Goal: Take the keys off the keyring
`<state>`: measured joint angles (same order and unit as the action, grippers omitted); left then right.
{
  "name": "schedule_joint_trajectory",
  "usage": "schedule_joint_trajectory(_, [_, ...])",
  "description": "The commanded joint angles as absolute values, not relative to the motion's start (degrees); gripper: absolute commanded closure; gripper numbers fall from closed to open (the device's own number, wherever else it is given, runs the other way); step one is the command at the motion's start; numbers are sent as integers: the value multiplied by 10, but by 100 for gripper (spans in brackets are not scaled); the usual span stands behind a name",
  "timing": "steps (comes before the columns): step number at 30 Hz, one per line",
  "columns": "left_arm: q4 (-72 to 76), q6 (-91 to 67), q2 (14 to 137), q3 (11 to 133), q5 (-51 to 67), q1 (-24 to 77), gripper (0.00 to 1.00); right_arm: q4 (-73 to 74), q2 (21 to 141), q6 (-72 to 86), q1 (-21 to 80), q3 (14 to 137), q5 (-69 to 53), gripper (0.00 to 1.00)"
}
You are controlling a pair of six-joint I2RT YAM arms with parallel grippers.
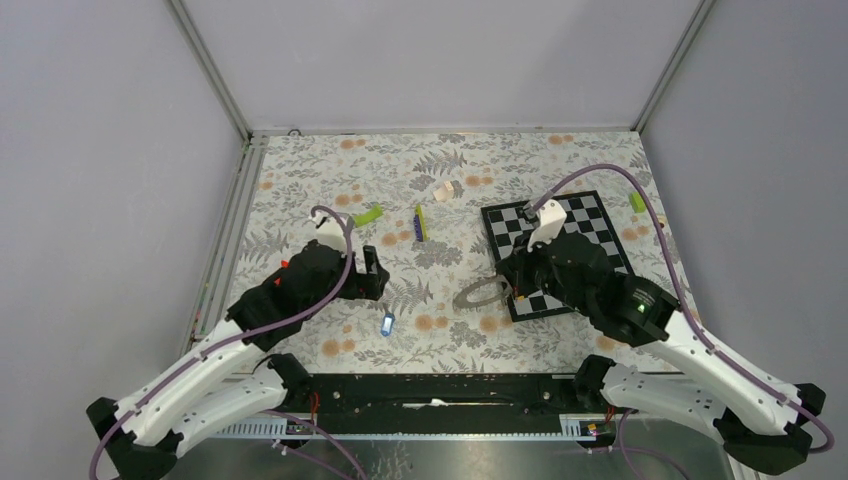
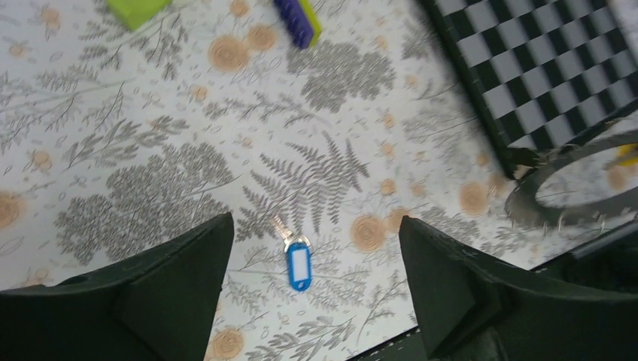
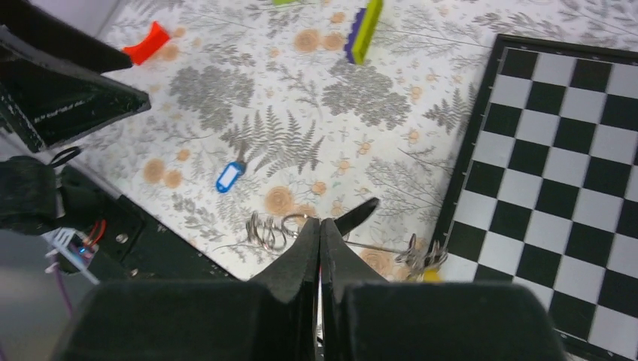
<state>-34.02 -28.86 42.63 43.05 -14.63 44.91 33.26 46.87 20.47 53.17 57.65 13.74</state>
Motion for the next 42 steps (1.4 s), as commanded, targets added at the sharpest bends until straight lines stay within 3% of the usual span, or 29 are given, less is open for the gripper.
schedule_joint_trajectory(1, [-271, -278, 382, 458, -101, 447, 8, 249, 441, 182, 535, 564, 95, 100])
schedule_joint_trajectory(4, [-237, -282, 376, 475, -72, 447, 1, 244, 435, 191, 535, 567, 88, 100])
schedule_joint_trajectory(12, [-194, -290, 434, 529, 35, 447, 1, 244, 434, 217, 535, 585, 73, 100])
schedule_joint_trajectory(22, [-100, -320, 426, 503, 103, 447, 2, 270, 440, 281, 535, 609, 105, 100])
schedule_joint_trajectory(38, [-56, -341, 464, 515, 152, 467, 26, 281, 448, 364, 535, 624, 129, 100])
schedule_joint_trajectory(42, [-40, -342, 478, 517, 159, 482, 38, 281, 452, 378, 535, 630, 128, 100])
